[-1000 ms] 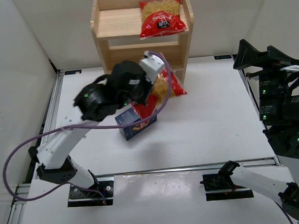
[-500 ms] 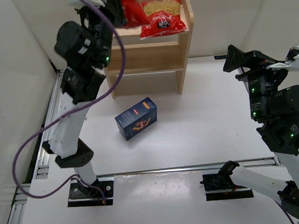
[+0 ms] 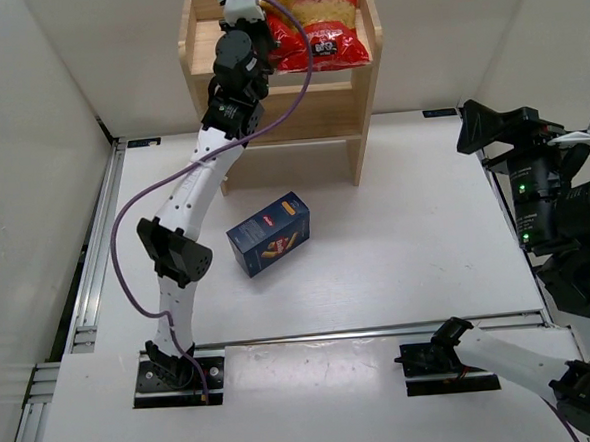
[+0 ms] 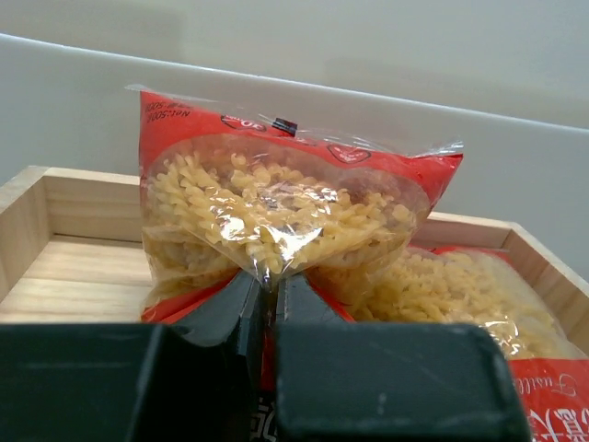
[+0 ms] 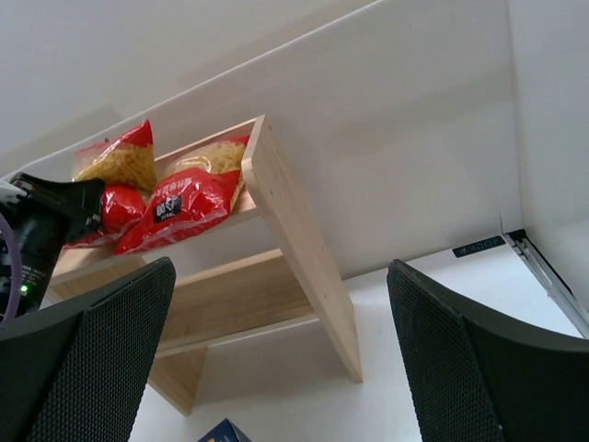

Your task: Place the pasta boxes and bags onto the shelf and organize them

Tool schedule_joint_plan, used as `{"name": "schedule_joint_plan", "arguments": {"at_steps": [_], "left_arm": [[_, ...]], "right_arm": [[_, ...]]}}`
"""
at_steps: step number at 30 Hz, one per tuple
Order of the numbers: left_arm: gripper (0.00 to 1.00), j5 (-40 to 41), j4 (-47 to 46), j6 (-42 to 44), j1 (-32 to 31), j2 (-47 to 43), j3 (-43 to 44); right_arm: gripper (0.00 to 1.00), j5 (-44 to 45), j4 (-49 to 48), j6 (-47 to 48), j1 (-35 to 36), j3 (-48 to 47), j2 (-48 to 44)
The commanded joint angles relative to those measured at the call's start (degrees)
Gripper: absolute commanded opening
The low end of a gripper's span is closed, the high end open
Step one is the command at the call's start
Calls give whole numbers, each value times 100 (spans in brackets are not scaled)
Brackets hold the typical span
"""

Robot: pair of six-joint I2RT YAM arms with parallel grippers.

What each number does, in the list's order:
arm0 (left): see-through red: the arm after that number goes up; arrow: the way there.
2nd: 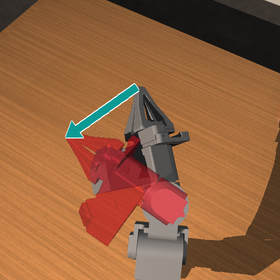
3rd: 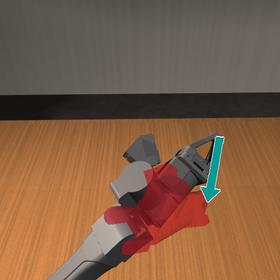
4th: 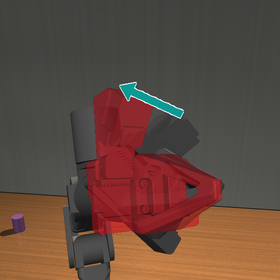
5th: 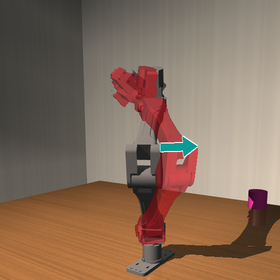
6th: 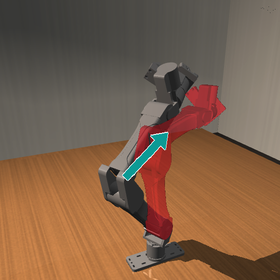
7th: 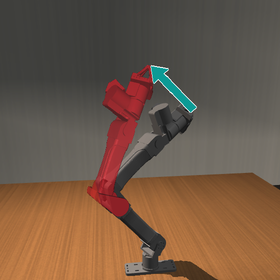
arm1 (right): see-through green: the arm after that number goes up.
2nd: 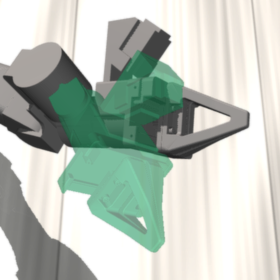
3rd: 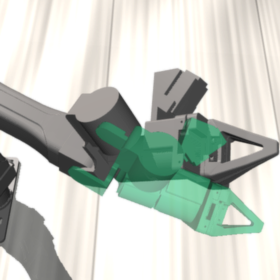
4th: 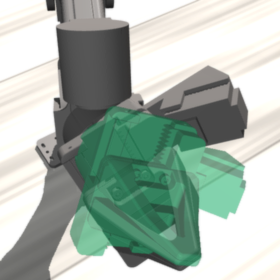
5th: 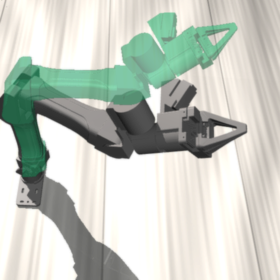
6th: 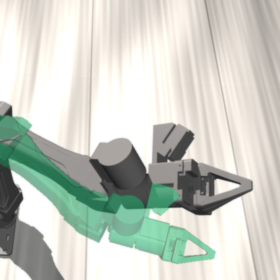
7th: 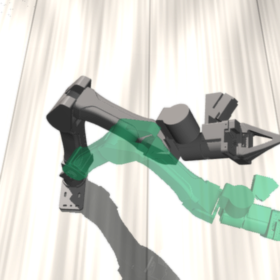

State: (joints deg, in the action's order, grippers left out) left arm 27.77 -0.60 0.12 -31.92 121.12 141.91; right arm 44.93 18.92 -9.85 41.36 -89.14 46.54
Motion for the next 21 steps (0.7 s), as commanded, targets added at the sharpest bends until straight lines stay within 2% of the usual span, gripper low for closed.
{"name": "schedule_joint_plan", "arguments": {"at_steps": [1,13,17,19,21], "left_arm": [[10,-176,-1399,-12,-16,-590,206],[10,194,-1329,-12,98,-888,-321],[11,299,-1276,-12,98,-888,-217],[33,299,-1171,-12,151,-941,-320],[65,299,-1170,-12,151,-1020,-444]], "right_arm": [[100,78,279,-158,12,-174,-75],[100,-107,279,-158,12,-121,153],[100,-107,279,-158,12,-121,153],[100,-107,279,-158,12,-121,100],[100,-107,279,-158,12,-50,48]]}}
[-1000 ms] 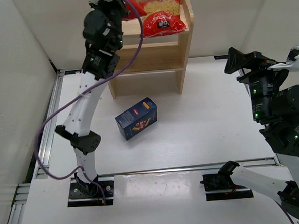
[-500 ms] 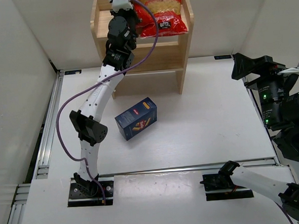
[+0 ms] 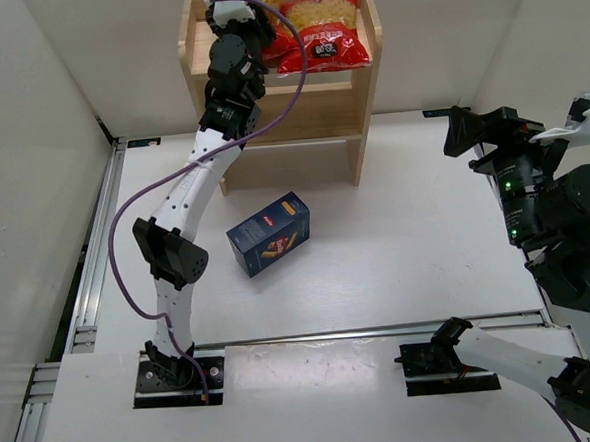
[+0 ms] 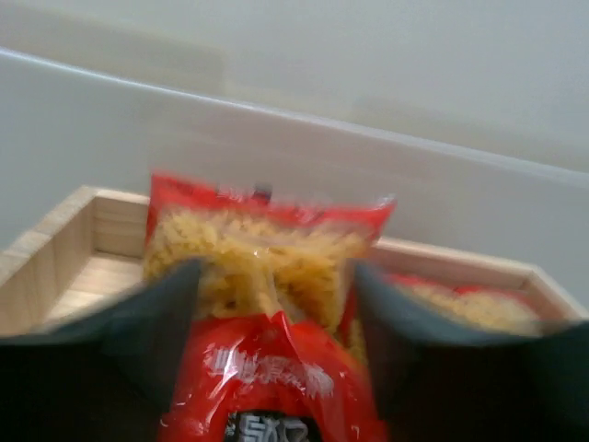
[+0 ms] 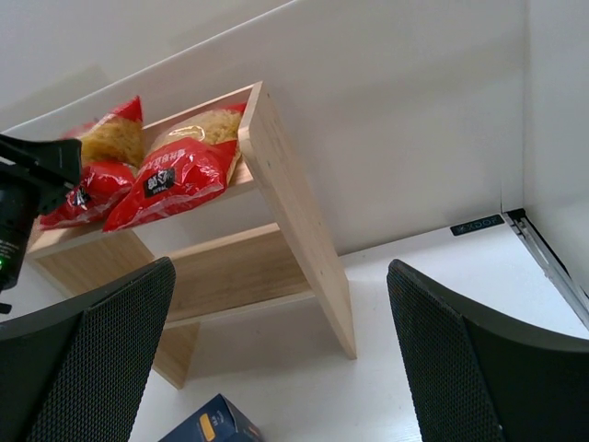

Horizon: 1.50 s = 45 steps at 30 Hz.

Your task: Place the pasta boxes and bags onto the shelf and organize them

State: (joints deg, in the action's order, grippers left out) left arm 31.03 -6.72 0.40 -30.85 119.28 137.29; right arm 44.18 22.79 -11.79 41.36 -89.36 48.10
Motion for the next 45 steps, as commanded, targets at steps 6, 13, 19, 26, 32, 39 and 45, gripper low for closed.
{"name": "schedule_joint_plan", "arguments": {"at_steps": [6,13,19,26,32,39,45], "left_arm": [[100,-26,-558,-40,-79,-1073,148],[100,87,-348,-40,-264,-2162,-685],[100,483,416,-40,-448,-4147,-2792],[100,-1289,2689,-40,-756,-6627,-5975],[100,-3427,6694,-40,-756,-4907,-5285],[100,-3111,6808,-40,-756,-2060,-3763],[100,-3278,6535,-40,-756,-1531,-3938]], "right_arm": [[100,-252,41,37,12,25,-107],[100,-1305,1408,415,12,-467,726],[100,-2765,1730,-103,12,-259,1737],[100,-2424,939,-649,12,681,1677],[100,-2099,850,-342,-41,982,1493],[100,-2019,850,-289,-93,1280,1326],[100,-1914,965,-236,-93,1728,1010]]}}
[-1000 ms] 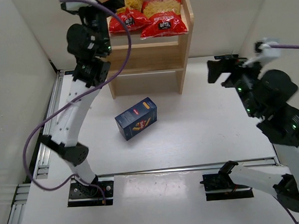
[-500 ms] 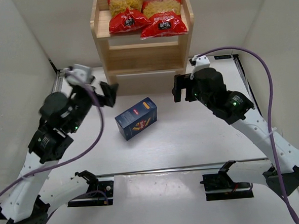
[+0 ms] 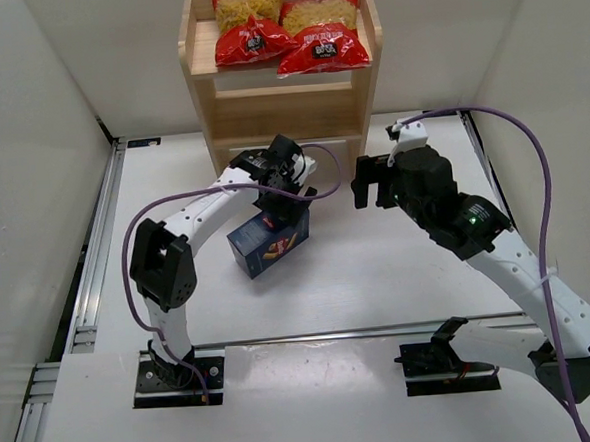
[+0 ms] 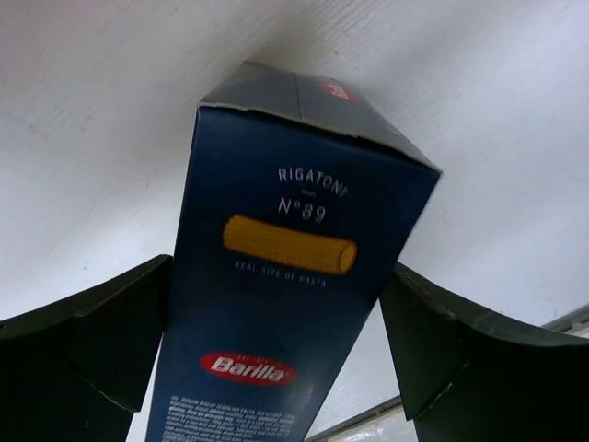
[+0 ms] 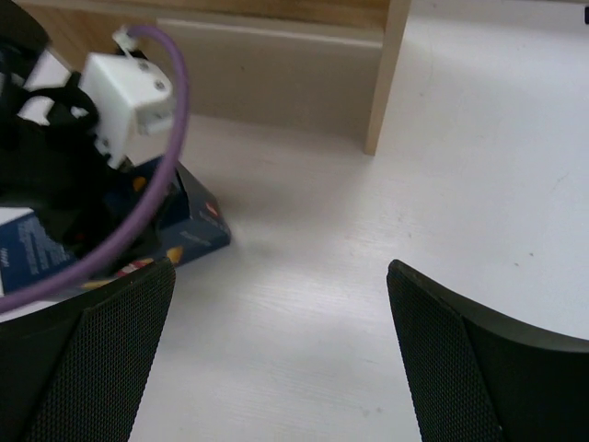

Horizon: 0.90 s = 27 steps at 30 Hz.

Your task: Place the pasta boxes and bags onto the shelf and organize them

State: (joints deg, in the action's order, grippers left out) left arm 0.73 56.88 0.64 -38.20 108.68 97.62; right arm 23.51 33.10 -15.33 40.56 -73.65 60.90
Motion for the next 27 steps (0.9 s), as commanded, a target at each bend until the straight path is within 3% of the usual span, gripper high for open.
{"name": "schedule_joint_plan", "arguments": {"at_steps": [1,13,22,23,24,27], "left_arm": [[100,-179,113,-64,-21,-471,-24],[100,120,271,-64,-21,-726,-875],[100,129,377,-64,409,-840,-937],[95,68,376,-64,409,-901,-1069],[74,67,376,-64,409,-902,-1070],[55,-301,473,-64,462,-902,-930]], "right_arm": [[100,154,-67,118,-13,158,-272],[100,154,-129,171,-13,298,-343],[100,93,-129,119,-13,246,-518],[100,93,-129,118,-13,298,-518],[100,93,-129,118,-13,298,-518],[100,145,-129,13,-13,298,-518]]}}
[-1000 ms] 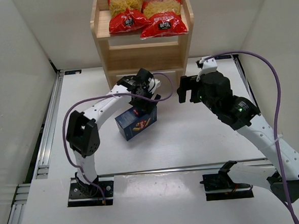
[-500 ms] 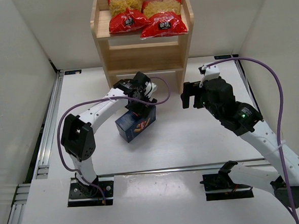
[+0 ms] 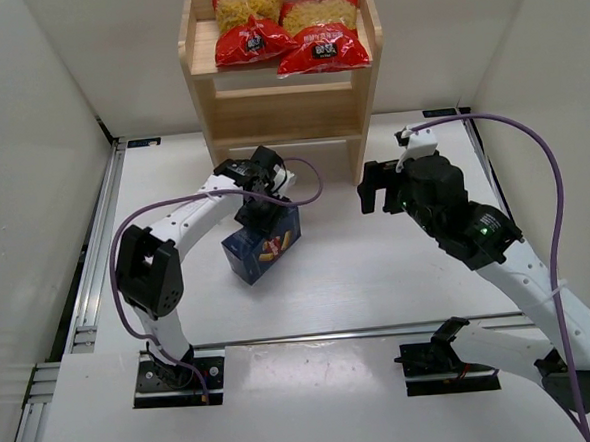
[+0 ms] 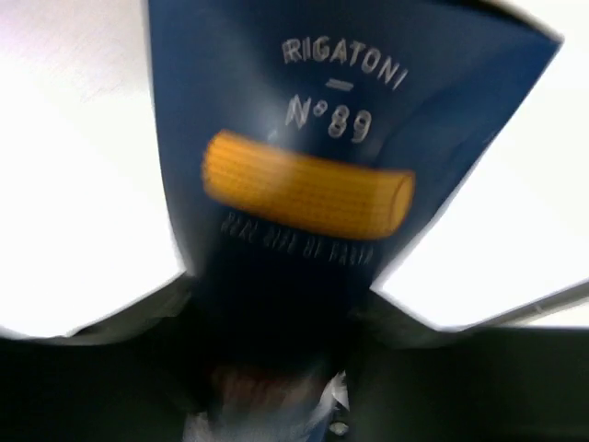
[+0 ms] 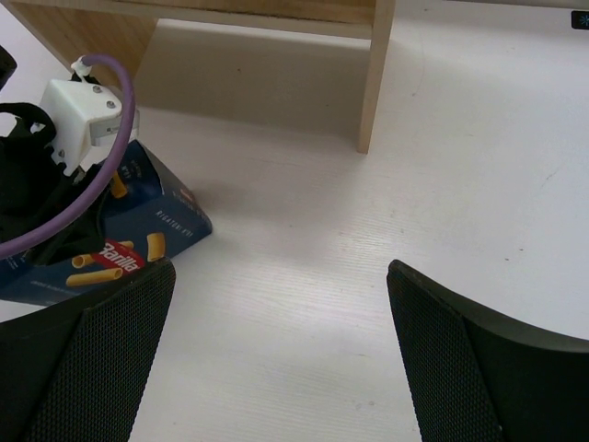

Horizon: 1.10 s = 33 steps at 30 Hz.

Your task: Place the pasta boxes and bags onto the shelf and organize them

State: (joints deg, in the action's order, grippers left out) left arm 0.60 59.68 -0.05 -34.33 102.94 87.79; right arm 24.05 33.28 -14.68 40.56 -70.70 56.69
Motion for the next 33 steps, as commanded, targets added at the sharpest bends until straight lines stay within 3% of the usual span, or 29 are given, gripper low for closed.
{"name": "schedule_joint_plan", "arguments": {"at_steps": [1,5,10,15,20,26,27,30,31,33], "left_arm": [[43,-524,341,5,127,-327,141],[14,-894,579,5,189,-327,458],[14,-1149,518,5,242,-730,985],[11,-1466,-201,5,417,-1073,1687],[11,-2142,-633,5,497,-995,2382],[11,-2669,-686,5,567,-1047,2892],[11,-2810,-686,5,567,-1134,2945],[11,-3923,-686,5,883,-1285,3121],[11,-4789,-686,5,1023,-1372,3122],[11,-5699,-686,5,1156,-1443,3061]], "right_arm": [[100,91,-146,-53,-13,3,-96],[100,91,-146,-114,-13,3,-149],[100,143,-199,-395,-13,187,-280],[100,371,-252,-974,-13,530,-457],[100,838,-478,-2846,-65,1668,-895],[100,-864,-2930,-1718,-161,3175,-1862],[100,-1911,-3141,-1557,-345,3254,-1985],[100,-3114,-3626,-1222,-706,3116,-1986],[100,-3526,-3801,-1222,-777,3045,-2038],[100,-4029,-4038,-1047,-883,2783,-2039]]}}
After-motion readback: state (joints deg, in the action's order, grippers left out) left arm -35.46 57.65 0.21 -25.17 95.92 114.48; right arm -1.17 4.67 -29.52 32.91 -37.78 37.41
